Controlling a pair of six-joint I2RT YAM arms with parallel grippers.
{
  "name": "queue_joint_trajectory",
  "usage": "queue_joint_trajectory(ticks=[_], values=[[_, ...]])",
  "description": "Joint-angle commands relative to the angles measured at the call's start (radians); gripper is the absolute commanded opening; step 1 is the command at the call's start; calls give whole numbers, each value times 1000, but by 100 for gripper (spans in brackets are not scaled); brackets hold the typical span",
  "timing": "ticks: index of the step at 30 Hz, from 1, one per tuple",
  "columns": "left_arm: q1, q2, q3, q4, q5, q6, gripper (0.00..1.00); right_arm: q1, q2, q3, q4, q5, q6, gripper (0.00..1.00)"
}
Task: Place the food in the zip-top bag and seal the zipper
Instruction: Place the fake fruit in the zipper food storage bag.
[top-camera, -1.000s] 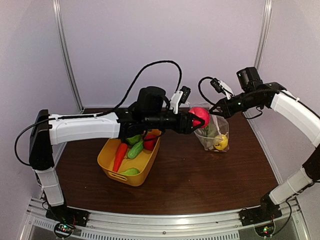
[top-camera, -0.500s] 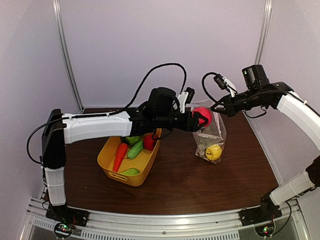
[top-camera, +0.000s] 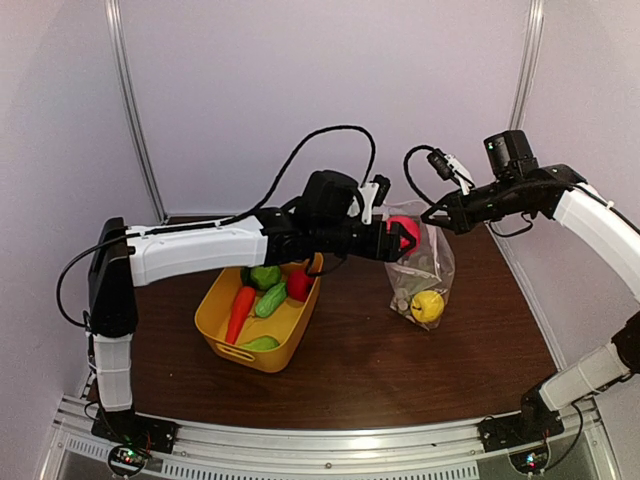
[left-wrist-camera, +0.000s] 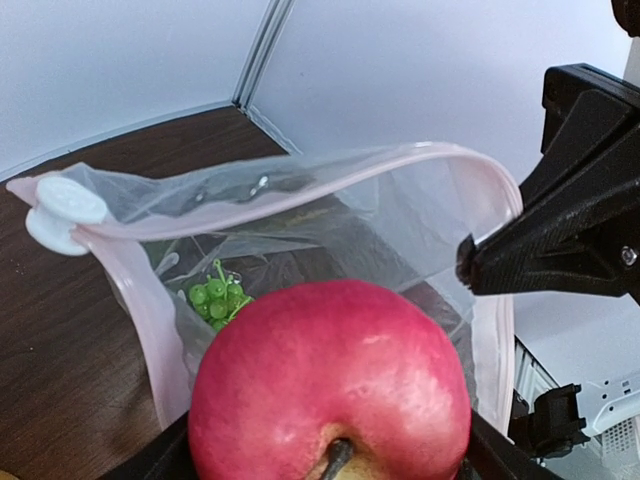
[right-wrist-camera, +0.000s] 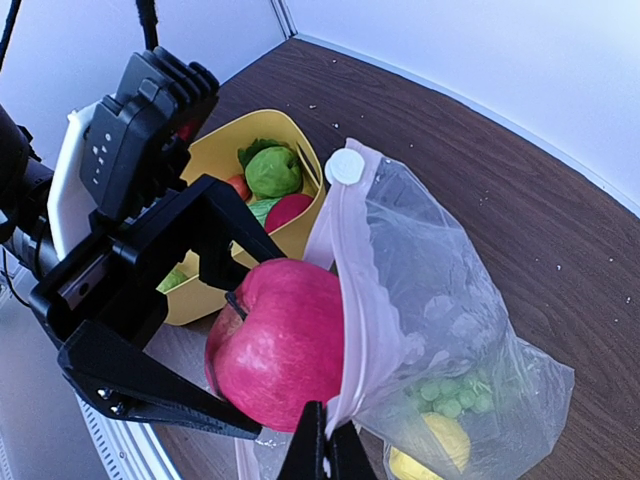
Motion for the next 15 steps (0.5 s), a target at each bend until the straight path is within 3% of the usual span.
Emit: queue_joint_trajectory(ticks=[1,5,6,7,15], values=[[-2,-1,46,4,7,21,82,8,-21,2,7,-1,7,0],[-2,-14,69,-7,12,33,87,9,-25,-2,11,-1,9,0],[-1,-20,75,-7,18,37,95,9,-26,-4,12,0,10,0],[-1,-26,77,-7,21,42,97,8,-26,-4,11,4,10,0],[-2,-142,24,-11,-50,68,98,7,-14,-3,23,23,21,0]])
